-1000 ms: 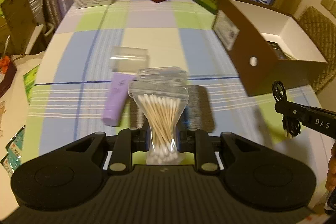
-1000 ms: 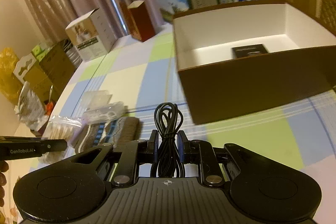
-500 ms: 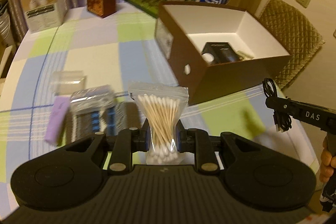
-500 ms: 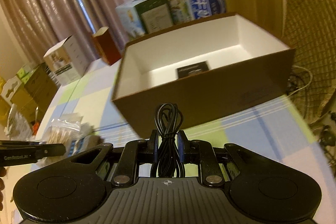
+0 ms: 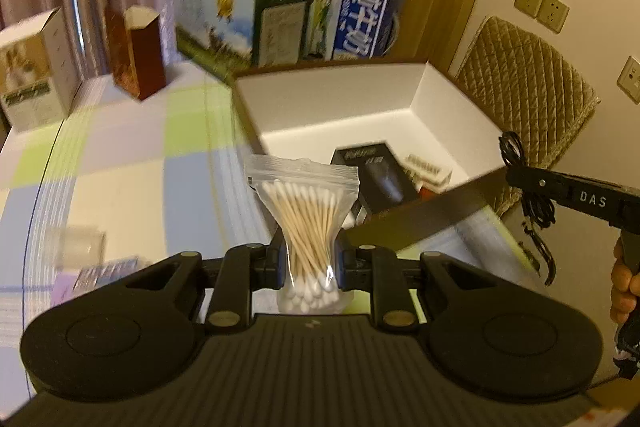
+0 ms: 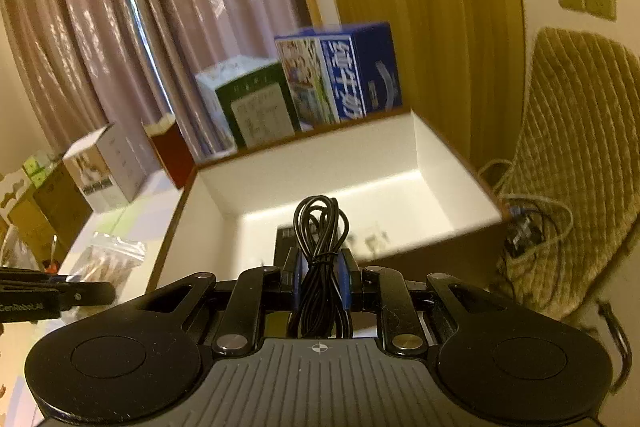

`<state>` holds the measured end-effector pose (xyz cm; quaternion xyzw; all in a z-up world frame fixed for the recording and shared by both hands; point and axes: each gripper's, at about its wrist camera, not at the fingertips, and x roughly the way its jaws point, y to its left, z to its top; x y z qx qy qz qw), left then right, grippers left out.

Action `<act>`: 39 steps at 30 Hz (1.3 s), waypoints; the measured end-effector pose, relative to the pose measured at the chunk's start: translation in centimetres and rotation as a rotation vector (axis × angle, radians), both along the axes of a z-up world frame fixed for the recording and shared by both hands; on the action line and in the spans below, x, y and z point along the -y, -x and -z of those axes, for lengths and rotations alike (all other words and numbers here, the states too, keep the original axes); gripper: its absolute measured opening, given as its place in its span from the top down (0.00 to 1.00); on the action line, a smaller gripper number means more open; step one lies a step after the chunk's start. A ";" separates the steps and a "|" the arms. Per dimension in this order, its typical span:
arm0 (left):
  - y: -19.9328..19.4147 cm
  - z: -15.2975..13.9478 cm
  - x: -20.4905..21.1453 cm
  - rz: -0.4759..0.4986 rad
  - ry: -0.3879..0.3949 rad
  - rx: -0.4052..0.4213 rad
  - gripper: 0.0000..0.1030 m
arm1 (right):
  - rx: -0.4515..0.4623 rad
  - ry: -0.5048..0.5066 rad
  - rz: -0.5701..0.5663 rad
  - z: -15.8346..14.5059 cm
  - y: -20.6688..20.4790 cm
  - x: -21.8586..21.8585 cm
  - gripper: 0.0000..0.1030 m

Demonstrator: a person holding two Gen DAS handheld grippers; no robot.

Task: Organize objects
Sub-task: 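Carry the cable and swab bag into the open box and release both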

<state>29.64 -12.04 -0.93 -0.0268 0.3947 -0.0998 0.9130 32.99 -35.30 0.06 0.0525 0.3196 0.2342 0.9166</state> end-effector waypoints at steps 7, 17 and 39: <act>-4.6 -1.2 2.5 0.009 -0.002 0.038 0.82 | 0.005 -0.039 -0.037 -1.0 -4.6 0.2 0.85; -12.5 -0.3 5.1 0.005 -0.041 0.019 0.82 | -0.067 -0.068 -0.053 0.0 -12.1 -0.7 0.85; -20.5 6.1 4.9 -0.044 -0.061 -0.130 0.82 | -0.199 -0.038 -0.063 4.9 -19.6 -2.7 0.88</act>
